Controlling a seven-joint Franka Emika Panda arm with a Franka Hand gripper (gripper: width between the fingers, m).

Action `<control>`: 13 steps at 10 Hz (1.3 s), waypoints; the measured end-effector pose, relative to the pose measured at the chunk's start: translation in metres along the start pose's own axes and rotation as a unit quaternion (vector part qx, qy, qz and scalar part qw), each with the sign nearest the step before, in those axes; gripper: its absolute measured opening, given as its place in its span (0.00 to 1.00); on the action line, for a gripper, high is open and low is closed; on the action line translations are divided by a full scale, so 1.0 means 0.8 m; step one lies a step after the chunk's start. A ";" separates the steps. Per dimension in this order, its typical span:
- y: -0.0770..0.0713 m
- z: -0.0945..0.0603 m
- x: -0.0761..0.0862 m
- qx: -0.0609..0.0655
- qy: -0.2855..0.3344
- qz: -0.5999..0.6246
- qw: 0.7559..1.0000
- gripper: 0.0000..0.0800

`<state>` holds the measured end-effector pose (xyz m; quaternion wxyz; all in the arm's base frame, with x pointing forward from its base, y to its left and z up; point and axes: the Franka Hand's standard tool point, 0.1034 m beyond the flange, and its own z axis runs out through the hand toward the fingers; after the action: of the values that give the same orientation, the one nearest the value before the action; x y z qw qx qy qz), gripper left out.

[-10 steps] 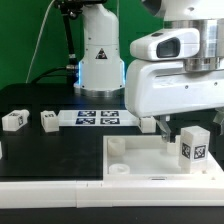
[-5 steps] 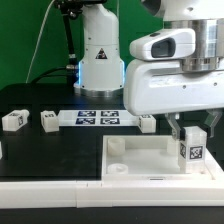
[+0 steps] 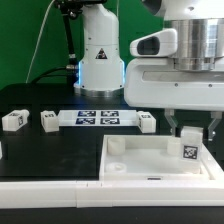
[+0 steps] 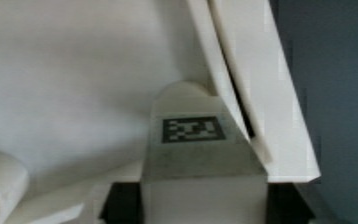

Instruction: Assemble one leg

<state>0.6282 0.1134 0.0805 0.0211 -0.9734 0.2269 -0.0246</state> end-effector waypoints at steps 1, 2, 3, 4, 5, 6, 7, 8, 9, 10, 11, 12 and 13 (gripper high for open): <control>0.007 -0.001 0.003 -0.007 0.001 0.056 0.998 0.37; 0.013 -0.001 0.005 -0.012 0.003 0.102 0.995 0.37; 0.020 -0.001 0.008 -0.017 0.007 0.150 0.989 0.37; 0.026 -0.002 0.011 -0.023 0.012 0.187 0.982 0.38; 0.033 -0.003 0.012 -0.031 0.013 0.212 0.977 0.38; 0.039 -0.003 0.014 -0.038 0.014 0.236 0.971 0.38; 0.040 -0.003 0.014 -0.038 0.014 0.230 0.972 0.53; 0.039 -0.003 0.013 -0.037 0.014 0.230 0.972 0.53; 0.039 -0.003 0.014 -0.037 0.014 0.230 0.972 0.69; 0.039 -0.003 0.013 -0.037 0.014 0.230 0.972 0.79; 0.039 -0.003 0.013 -0.037 0.014 0.230 0.972 0.80; 0.039 -0.003 0.013 -0.037 0.014 0.230 0.972 0.80; 0.039 -0.003 0.013 -0.037 0.014 0.230 0.972 0.81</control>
Offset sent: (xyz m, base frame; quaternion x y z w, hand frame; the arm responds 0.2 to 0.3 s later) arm -0.0039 0.0008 -0.0053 0.0040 0.0022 0.3149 0.9491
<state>0.6240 0.0806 0.0816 -0.0135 -0.8946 0.4459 -0.0245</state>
